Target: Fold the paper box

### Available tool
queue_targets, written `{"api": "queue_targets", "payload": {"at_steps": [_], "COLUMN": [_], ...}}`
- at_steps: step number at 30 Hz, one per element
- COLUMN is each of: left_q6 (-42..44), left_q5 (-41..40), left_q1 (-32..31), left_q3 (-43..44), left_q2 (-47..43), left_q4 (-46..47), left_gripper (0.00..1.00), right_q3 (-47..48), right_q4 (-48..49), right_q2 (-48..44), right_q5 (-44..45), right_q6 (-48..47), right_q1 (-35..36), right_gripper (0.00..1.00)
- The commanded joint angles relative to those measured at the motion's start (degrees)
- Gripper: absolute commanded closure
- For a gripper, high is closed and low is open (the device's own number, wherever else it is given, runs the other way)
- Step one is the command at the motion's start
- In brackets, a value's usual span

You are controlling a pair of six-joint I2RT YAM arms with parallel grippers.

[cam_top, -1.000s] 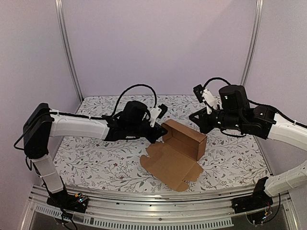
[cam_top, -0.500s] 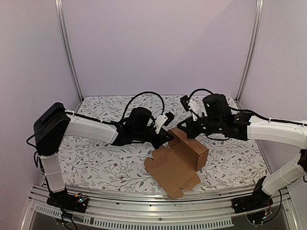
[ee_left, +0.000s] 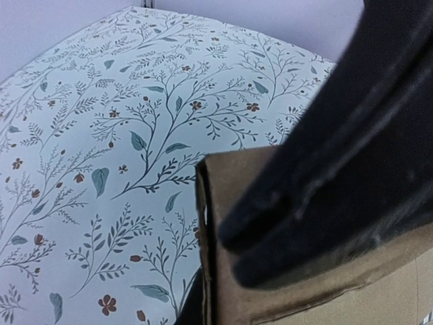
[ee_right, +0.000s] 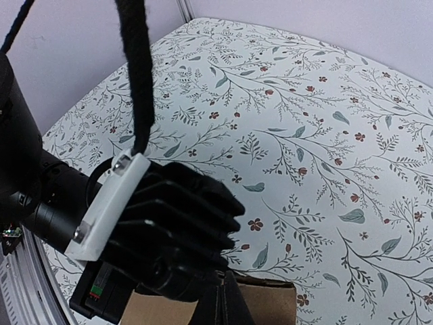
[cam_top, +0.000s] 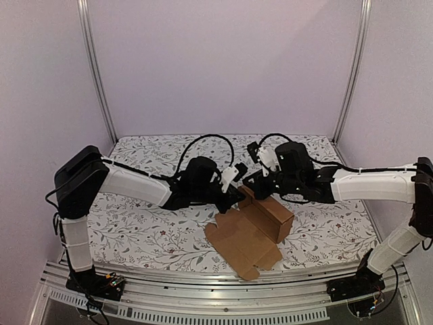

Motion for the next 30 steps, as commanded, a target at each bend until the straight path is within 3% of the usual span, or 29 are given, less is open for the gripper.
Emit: {"api": "queue_targets", "payload": {"at_steps": [1,9,20,30], "left_q6": [1.1,0.8,-0.6,-1.6], "left_q5": [-1.9,-3.3,-4.9,-5.1], "left_q1": [-1.6,-2.5,-3.8,-4.6], "left_q3": [-0.9,-1.1,-3.4,-5.0], "left_q2": [1.2,2.5,4.7,5.5], "left_q4": [2.3,2.8,6.3,7.7], "left_gripper": [1.00,1.00,0.90,0.87], "right_q3": [-1.1,-4.5,-11.7,-12.7], "right_q4": [4.3,7.1,9.5,11.8], "right_q2": [2.1,5.0,6.2,9.1], "right_q5": [1.5,1.5,1.6,3.1], "right_q6": [1.0,2.0,2.6,4.9], "right_q1": [-0.3,-0.3,-0.2,2.2], "right_gripper": [1.00,1.00,1.00,1.00]}}
